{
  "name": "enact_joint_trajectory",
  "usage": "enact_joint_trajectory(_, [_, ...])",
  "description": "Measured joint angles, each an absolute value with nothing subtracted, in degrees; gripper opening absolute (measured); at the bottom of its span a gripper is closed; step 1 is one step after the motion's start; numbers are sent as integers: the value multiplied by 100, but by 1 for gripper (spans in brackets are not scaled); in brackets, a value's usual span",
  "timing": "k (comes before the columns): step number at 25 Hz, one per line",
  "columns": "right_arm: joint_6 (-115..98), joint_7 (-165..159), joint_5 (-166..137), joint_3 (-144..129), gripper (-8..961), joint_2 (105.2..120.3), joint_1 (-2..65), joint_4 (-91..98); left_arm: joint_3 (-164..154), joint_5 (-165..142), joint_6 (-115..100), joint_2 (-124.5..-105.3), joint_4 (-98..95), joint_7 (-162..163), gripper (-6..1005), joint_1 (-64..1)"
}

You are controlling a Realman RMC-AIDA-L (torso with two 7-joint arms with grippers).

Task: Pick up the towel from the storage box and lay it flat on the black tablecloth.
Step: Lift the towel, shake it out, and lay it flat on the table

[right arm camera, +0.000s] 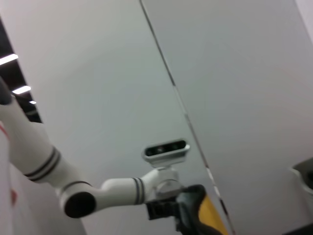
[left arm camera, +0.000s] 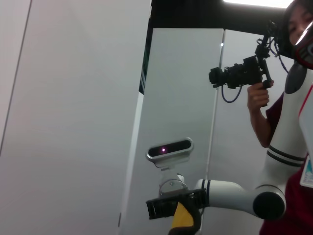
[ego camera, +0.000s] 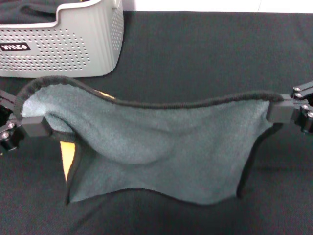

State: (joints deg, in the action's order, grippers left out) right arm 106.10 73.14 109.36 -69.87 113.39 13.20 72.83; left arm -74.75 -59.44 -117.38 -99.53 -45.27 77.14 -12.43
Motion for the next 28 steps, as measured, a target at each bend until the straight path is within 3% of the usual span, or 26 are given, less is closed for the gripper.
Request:
enact_joint_trajectory(20, [10667, 7277, 11103, -7664, 5, 11374, 519, 7561, -8470, -5780, -11752, -9526, -5019, 8093, 22, -1188])
enact_joint_trajectory(28, [10668, 7359, 11109, -7618, 6, 11363, 553, 7338, -8479, -5846, -11732, -9502, -4850, 8176, 22, -1223])
